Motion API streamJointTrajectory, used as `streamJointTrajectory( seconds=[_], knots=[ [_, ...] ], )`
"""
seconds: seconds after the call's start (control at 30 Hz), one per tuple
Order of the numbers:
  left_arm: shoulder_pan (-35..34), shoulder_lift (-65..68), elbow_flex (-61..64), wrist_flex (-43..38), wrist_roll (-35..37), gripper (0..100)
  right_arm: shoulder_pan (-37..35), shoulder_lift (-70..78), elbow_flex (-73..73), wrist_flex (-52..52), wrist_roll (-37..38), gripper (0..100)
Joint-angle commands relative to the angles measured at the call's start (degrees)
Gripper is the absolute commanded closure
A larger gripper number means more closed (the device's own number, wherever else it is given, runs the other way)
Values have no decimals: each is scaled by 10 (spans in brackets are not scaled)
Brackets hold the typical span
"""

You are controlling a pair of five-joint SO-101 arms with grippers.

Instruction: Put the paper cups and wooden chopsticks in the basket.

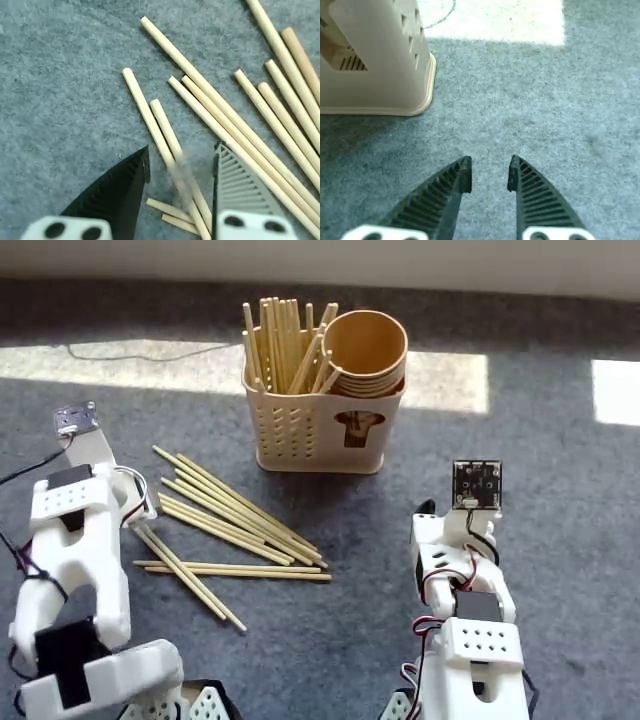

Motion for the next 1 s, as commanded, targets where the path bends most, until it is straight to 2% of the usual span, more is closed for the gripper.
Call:
streamJointTrajectory(
  seconds=[0.0,0.13,0.33,0.67,0.77,0.97],
  knots=[
    [-7,54,-51,-13,4,797,-5,-9,-4,-15,6,865],
    [-7,99,-84,1,4,803,-5,-9,-4,-15,6,865],
    [-4,107,-99,16,2,893,-5,-9,-4,-15,6,865],
    [-3,102,-101,19,4,906,-5,-9,-4,-15,6,865],
    [1,100,-107,21,5,960,-5,-9,-4,-15,6,865],
    [16,58,-133,79,5,985,-5,-9,-4,-15,6,865]
  ],
)
